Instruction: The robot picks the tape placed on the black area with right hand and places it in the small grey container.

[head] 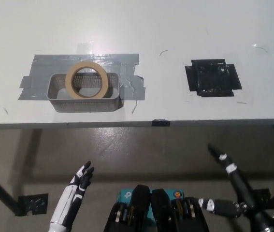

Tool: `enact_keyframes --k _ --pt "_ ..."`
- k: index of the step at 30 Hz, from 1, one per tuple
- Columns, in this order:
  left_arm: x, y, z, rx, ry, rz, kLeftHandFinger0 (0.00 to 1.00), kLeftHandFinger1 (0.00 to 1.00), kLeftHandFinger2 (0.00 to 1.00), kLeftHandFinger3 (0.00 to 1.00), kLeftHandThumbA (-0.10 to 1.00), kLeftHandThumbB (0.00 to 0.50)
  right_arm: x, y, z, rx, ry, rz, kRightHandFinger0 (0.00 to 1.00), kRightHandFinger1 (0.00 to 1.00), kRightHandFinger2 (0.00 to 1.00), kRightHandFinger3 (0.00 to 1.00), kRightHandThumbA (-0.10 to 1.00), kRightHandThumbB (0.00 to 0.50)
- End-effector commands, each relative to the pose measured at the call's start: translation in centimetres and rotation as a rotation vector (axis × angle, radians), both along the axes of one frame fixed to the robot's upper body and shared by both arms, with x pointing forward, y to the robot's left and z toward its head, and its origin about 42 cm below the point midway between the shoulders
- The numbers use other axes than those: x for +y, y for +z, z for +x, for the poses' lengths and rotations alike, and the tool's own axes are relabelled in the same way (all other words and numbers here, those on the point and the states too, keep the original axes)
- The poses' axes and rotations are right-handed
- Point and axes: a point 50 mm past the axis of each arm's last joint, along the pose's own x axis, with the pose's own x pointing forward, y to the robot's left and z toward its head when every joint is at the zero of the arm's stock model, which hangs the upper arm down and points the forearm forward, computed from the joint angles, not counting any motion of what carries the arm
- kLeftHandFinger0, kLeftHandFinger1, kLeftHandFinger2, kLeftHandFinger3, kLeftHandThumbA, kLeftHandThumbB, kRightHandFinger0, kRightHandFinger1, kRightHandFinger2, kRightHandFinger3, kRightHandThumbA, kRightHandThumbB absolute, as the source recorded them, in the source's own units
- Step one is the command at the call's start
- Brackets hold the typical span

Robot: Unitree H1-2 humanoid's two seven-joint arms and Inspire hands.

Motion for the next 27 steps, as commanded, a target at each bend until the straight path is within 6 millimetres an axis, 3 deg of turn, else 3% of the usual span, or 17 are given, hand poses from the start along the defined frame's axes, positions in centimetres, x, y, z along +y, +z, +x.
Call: enact_keyframes --k 1,3,7,17,23,26,27 --pt "0.9 1.6 0.1 -0.067 0.033 -0.016 1.0 1.0 1.0 1.0 1.0 0.126 -0.3 1.1 1.1 -0.112 -0.005 0.081 1.0 1.0 1.0 1.0 1.0 0.173" --pt "0.8 1.6 0.3 -0.073 0.033 -0.016 1.0 1.0 1.0 1.0 1.0 0.117 -0.4 1.0 1.2 -0.112 -0.005 0.082 1.0 1.0 1.0 1.0 1.0 0.165" --pt "1.1 1.4 0.2 -0.078 0.041 0.016 1.0 1.0 1.0 1.0 1.0 0.103 0.0 0.6 1.1 -0.095 0.01 0.054 1.0 1.0 1.0 1.0 1.0 0.211" --pt "1.1 1.2 0.1 -0.053 0.039 0.016 1.0 1.0 1.0 1.0 1.0 0.118 0.2 -0.1 0.6 -0.082 0.028 0.05 1.0 1.0 1.0 1.0 1.0 0.217" --pt "1.0 1.1 0.0 -0.045 0.041 0.012 1.0 1.0 1.0 1.0 1.0 0.103 0.2 0.0 0.5 -0.076 0.042 0.069 1.0 1.0 1.0 1.0 1.0 0.214" --pt "1.1 0.9 -0.3 -0.033 0.046 0.012 1.0 1.0 1.0 1.0 1.0 0.104 0.2 -0.2 0.2 -0.066 0.046 0.088 1.0 1.0 1.0 1.0 1.0 0.24" --pt "1.1 0.8 -0.5 -0.032 0.044 0.012 1.0 1.0 1.0 1.0 1.0 0.095 0.2 -0.2 0.0 -0.068 0.048 0.093 1.0 1.0 1.0 1.0 1.0 0.223"
